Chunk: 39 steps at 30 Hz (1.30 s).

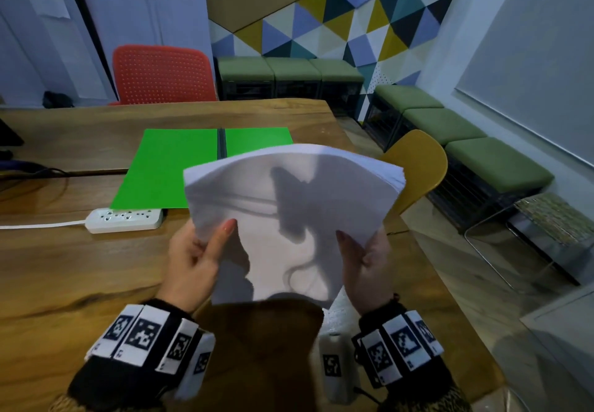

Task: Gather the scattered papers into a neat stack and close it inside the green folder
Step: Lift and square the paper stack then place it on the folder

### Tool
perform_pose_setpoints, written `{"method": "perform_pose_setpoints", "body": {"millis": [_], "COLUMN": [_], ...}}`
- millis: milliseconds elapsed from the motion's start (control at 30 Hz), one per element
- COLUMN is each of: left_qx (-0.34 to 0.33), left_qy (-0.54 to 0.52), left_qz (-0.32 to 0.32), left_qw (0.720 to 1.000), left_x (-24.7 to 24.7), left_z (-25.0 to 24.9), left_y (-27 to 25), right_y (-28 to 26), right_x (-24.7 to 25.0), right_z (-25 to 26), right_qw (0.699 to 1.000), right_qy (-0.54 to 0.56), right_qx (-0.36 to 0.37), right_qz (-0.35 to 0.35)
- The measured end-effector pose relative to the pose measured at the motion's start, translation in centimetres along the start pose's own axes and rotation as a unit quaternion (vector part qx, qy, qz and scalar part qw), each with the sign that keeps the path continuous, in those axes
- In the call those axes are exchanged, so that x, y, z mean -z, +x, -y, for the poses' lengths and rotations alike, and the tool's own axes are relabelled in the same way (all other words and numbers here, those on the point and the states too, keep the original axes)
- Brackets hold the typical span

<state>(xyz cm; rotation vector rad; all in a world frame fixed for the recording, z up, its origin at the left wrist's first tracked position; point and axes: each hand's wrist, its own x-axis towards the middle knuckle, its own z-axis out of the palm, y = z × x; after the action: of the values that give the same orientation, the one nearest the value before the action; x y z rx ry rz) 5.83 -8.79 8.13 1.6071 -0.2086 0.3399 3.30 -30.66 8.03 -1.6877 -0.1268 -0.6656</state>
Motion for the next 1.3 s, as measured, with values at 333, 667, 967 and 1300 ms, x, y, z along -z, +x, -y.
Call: {"method": "perform_pose_setpoints", "body": {"millis": [333,667,967,1300], "left_qx": [0.052,0.109,0.286,0.406], "left_qy": [0.123,0.226,0.034,-0.107], "left_qz": [0.034,0.127,0.189,0.203], "left_qw": [0.990,0.960,0.939,0.885], "left_x": [1.2,1.7,2.0,2.5], "left_z": [2.8,6.3,6.8,10.8], "left_y": [-2.3,-4.0,1.2,4.0], "right_y": [-2.8,-5.0,-1.0,-1.3], "right_x": [-0.3,0.3,0.3,-1.6], "right_z": [-2.9,-7.4,-7.5,-10.9], "right_qw": [0.996,0.961,0.926,0.849], "right_qy": [-0.045,-0.130,-0.078,0.088], "right_qx": [-0.078,-0.217,-0.307,-0.483], "right_qz": [0.024,0.108,0.208,0.197]}}
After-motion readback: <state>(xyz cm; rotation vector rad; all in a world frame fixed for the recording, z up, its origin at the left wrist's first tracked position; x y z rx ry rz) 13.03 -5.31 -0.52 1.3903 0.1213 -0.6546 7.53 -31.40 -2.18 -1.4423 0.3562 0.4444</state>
